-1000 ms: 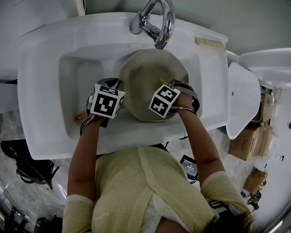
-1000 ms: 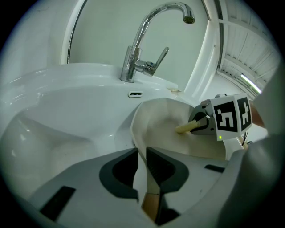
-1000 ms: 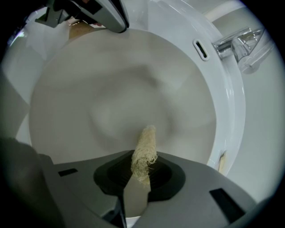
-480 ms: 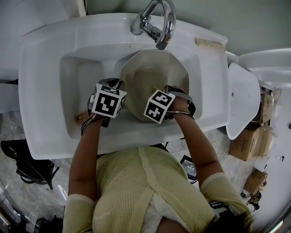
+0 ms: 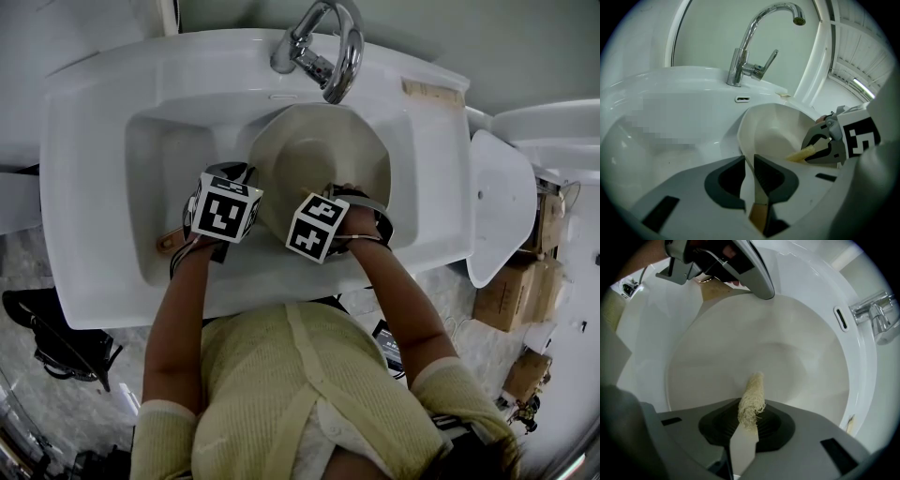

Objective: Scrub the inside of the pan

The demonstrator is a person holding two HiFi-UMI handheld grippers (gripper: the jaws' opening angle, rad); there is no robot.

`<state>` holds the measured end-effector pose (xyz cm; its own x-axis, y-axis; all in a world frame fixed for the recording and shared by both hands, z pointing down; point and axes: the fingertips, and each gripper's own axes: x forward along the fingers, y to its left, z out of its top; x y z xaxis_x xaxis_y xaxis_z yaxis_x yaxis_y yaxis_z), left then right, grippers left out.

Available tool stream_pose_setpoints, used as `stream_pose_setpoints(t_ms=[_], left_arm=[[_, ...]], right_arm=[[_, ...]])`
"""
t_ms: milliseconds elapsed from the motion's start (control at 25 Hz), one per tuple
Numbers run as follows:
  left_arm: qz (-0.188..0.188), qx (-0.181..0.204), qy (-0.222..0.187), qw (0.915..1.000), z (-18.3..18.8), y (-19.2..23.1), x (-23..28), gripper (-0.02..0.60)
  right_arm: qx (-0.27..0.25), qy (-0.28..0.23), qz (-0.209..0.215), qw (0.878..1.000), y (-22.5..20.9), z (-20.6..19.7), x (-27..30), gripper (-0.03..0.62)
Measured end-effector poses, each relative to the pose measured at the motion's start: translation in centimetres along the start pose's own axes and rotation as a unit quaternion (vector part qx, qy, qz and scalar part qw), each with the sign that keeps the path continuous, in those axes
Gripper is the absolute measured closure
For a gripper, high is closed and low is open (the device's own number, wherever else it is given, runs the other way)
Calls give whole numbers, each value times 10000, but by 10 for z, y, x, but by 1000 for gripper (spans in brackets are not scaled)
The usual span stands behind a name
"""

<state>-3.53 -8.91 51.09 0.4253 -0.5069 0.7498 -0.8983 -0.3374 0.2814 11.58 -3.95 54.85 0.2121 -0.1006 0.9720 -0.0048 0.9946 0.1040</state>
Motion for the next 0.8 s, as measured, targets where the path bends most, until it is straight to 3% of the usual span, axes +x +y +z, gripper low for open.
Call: stream_pose_setpoints(t_ms=[800], left_arm=[[-9,13,-16,10000,1,-1,0,480]], right_arm=[[74,-601,651,9960,27,40,-5,507]])
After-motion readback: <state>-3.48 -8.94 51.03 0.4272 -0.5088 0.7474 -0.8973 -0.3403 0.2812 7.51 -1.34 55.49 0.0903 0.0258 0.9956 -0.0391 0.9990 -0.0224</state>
